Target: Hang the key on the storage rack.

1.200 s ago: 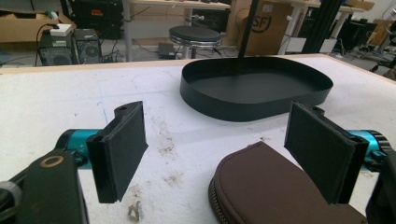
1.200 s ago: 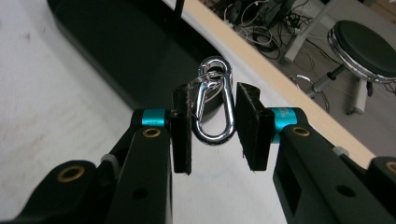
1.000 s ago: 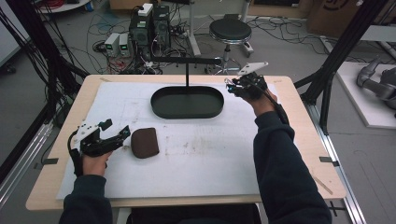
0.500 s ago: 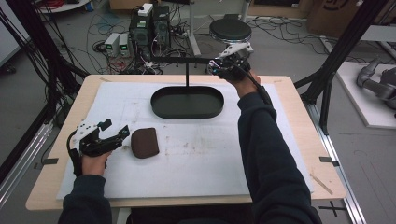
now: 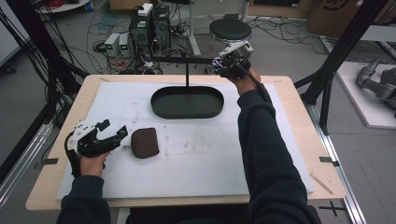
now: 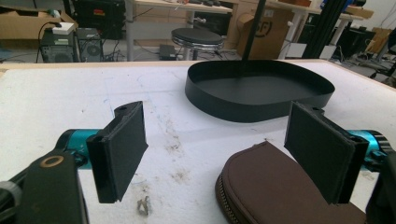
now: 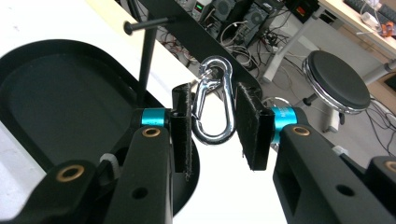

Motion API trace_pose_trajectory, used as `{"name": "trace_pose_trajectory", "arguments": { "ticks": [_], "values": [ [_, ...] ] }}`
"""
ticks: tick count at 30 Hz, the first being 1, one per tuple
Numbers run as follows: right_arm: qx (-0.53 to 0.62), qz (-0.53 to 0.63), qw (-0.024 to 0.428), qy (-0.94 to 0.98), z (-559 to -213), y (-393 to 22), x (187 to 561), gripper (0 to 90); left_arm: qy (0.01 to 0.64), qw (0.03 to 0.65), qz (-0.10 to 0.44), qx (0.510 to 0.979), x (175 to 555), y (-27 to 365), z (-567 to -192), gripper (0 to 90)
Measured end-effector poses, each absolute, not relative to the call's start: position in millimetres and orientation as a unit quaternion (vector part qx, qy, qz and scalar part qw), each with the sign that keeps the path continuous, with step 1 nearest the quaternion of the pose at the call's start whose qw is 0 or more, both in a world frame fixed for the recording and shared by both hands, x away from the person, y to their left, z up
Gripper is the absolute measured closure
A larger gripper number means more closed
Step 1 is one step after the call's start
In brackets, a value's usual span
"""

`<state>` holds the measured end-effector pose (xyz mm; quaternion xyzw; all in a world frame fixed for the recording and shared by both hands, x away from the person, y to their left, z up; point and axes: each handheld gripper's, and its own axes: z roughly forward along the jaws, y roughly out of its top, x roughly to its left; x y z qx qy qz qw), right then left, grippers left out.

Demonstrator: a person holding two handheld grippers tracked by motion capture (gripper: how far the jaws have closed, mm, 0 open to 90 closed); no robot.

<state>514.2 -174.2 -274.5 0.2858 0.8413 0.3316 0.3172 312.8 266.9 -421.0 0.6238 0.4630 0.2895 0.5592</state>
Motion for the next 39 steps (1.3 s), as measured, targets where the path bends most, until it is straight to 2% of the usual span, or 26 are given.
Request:
{"name": "trace_pose_trajectory", "arguments": {
  "ticks": [13,39],
  "values": [
    [0.272,0.305,0.352,0.842,-282.8,-171.5,514.2,69.1,0.462,0.560,0.289,0.624,313.3,266.5,-421.4,20.5],
    [0.256,0.310,0.368,0.838,-289.8,-178.5,501.3,69.1,0.460,0.559,0.288,0.626,313.3,265.7,-421.2,20.6]
  ]
}}
